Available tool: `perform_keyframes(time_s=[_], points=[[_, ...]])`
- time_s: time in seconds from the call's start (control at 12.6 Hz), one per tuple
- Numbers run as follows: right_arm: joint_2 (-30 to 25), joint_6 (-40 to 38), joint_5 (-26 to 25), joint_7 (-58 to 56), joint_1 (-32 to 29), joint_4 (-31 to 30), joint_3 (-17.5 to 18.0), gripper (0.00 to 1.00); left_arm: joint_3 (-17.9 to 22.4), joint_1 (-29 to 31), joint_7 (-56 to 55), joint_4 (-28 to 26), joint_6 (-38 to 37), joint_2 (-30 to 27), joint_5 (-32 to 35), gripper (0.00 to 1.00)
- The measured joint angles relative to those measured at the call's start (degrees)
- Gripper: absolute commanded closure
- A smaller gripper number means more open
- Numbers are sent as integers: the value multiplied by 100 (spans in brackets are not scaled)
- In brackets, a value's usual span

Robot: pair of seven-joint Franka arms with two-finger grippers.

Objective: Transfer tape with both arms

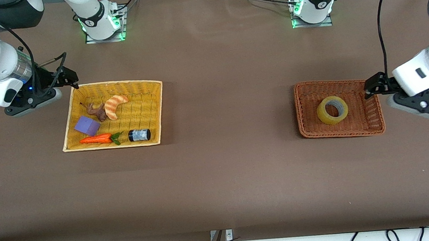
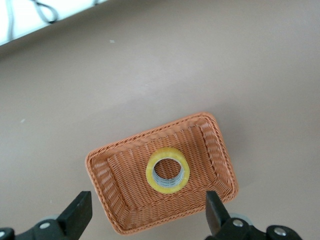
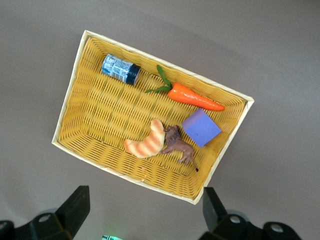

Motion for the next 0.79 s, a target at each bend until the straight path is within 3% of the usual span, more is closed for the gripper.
perform_keyframes(time_s=[0.16, 0.24, 0.48, 0.79], points=[[-4, 0, 0, 0, -2, 4, -53, 0, 1329, -1030, -642, -173, -91, -494, -356, 0], [-8, 3, 0, -3, -3, 9, -89, 0, 1749, -1326, -761, -437, -103, -764, -462, 0], [-27, 8, -34, -10, -1, 19, -113, 0, 2000, -1437, -869, -1251, -95, -1436, -566, 0], [-31, 9, -120, -14, -1, 39, -113, 0, 1999, -1453, -897, -1376, -91, -1529, -566, 0]])
